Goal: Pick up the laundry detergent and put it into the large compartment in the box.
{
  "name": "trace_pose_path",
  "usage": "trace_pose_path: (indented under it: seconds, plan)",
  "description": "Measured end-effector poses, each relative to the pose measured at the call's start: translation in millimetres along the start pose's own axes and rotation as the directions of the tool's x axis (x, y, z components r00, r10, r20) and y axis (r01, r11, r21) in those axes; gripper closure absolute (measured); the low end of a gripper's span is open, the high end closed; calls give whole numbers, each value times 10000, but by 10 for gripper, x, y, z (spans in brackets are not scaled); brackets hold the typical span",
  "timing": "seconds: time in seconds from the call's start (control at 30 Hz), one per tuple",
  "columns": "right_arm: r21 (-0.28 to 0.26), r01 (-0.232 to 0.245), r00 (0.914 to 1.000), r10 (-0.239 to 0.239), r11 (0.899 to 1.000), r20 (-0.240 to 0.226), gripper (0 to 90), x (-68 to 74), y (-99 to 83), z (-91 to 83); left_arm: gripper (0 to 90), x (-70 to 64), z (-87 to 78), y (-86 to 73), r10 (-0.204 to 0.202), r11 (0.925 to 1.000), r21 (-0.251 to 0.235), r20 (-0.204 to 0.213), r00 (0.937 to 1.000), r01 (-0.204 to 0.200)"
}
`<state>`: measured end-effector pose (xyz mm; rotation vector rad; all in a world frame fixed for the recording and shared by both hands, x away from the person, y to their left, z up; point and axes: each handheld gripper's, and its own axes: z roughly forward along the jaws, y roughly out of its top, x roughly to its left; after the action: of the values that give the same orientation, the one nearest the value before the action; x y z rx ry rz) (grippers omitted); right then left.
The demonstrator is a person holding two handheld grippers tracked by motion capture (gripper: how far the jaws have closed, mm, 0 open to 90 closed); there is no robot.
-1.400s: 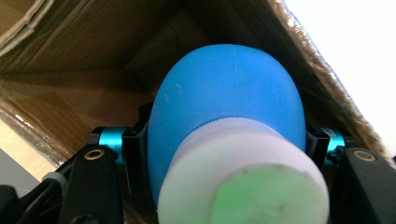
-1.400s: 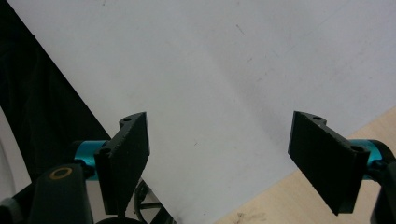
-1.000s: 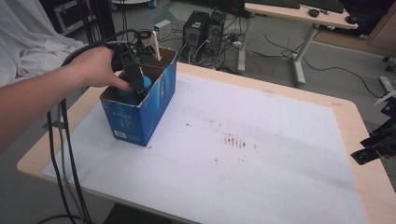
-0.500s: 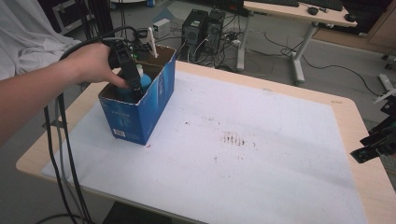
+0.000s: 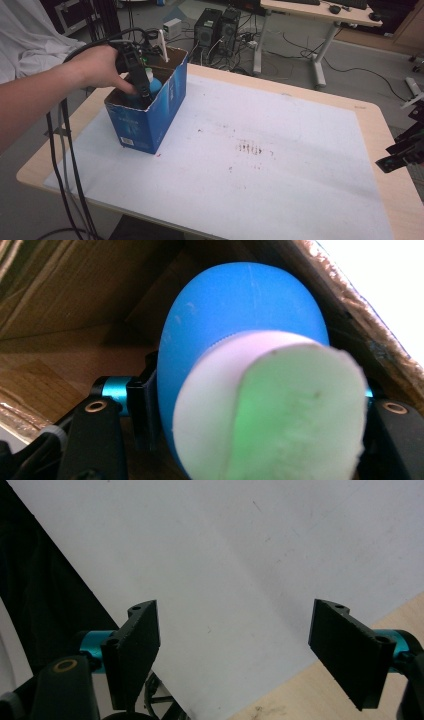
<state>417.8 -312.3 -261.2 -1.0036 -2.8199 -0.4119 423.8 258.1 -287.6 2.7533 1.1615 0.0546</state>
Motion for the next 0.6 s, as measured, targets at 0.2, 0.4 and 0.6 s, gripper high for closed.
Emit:
trace_pose_path:
  seconds: [0.2, 0.4, 0.6]
  plan:
    - [10, 12, 10000, -12, 10000, 5, 200, -3, -3, 1, 357, -8, 5, 0, 1, 10000, 57, 21, 10000, -1]
    - [-11, -22, 10000, 22, 10000, 4, 200, 0, -6, 2, 357, -1, 9, -5, 106, 9997, 234, 42, 9999, -107]
    - [16, 47, 10000, -48, 10000, 19, 200, -7, -17, 8, 309, 3, 5, -8, 179, 9993, 337, 7, 9998, -179]
